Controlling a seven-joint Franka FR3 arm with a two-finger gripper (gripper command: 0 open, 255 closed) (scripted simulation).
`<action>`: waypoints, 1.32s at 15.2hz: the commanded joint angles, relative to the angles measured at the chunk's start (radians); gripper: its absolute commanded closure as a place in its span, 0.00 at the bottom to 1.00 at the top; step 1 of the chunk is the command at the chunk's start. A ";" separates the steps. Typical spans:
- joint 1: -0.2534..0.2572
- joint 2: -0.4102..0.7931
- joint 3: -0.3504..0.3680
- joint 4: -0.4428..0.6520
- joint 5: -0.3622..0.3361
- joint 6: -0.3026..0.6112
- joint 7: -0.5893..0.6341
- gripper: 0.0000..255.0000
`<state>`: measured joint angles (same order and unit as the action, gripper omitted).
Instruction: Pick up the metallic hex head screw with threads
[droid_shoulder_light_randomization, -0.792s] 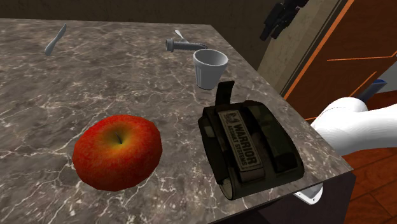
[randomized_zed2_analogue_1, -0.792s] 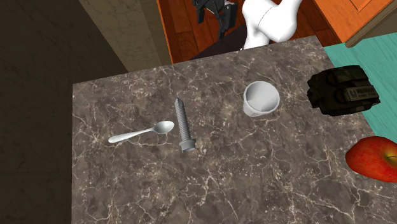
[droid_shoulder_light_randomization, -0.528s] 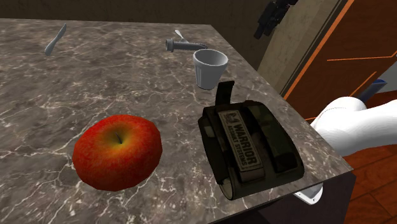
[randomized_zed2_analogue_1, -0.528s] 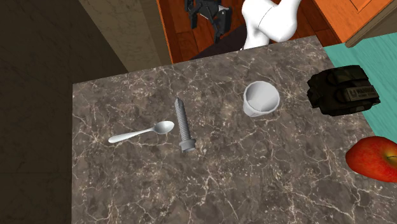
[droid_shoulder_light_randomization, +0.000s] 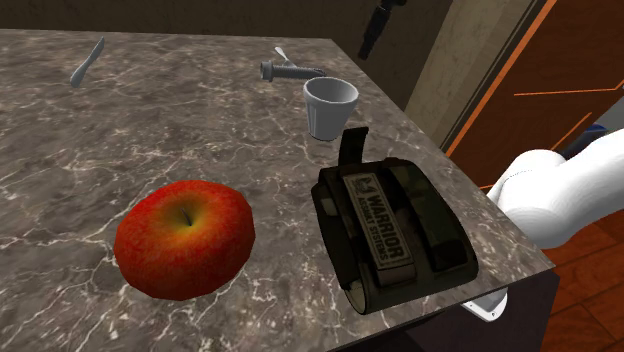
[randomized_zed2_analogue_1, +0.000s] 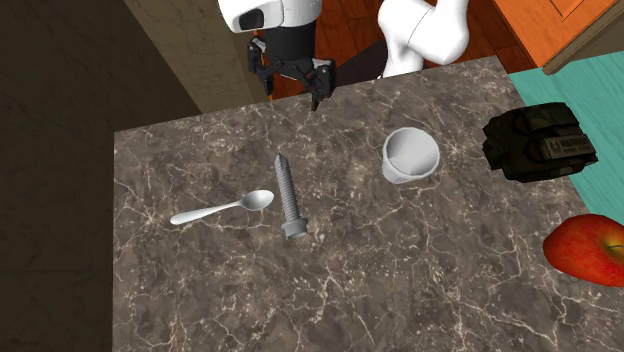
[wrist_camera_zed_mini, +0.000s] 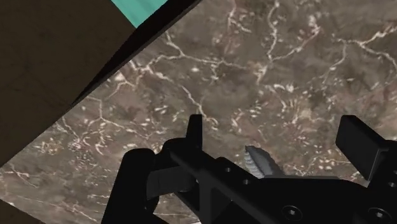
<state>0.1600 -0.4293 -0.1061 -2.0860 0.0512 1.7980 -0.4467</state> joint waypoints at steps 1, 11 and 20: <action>0.028 0.069 0.000 0.053 -0.001 0.012 -0.079 0.00; 0.137 0.389 0.051 0.328 -0.012 0.035 -0.417 0.00; 0.142 0.403 0.057 0.239 -0.013 0.138 -0.438 0.00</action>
<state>0.3015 -0.0271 -0.0495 -1.8378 0.0382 1.9256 -0.8852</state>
